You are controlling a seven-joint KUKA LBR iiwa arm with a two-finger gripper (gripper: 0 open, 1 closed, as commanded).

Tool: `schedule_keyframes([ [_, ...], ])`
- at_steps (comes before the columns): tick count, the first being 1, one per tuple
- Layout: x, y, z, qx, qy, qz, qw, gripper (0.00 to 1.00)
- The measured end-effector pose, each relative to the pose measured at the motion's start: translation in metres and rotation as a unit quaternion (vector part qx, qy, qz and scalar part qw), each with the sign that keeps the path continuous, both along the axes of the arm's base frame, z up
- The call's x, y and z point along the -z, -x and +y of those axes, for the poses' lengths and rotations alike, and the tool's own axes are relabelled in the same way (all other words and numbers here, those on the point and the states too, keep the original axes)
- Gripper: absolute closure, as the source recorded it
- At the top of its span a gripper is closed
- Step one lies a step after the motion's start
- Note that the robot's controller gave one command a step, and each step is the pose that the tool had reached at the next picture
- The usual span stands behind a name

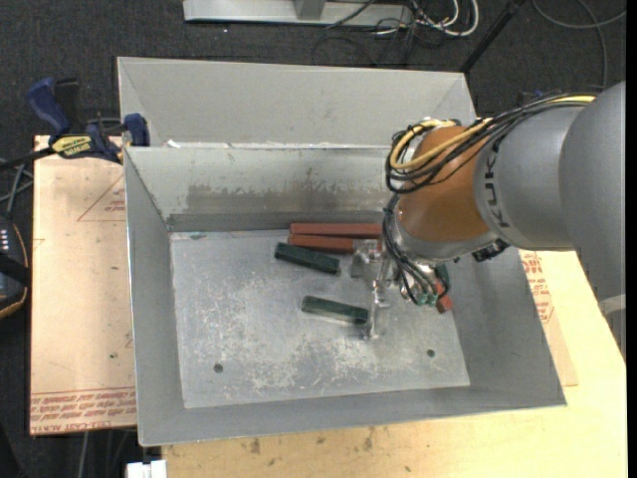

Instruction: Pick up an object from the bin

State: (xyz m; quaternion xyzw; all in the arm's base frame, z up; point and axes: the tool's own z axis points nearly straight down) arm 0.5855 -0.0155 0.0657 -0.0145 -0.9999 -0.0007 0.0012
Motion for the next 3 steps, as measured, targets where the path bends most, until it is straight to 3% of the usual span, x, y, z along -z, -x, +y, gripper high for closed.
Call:
schedule_keyframes([
  [1, -0.005, 0.009, 0.065, -0.215, 0.001, -0.0041, 0.9765, 1.0],
  [2, -0.005, 0.012, 0.075, -0.231, 0.0, -0.0031, 0.9728, 1.0],
  [3, -0.17, -0.037, 0.037, -0.218, 0.001, -0.0056, 0.9759, 1.0],
])
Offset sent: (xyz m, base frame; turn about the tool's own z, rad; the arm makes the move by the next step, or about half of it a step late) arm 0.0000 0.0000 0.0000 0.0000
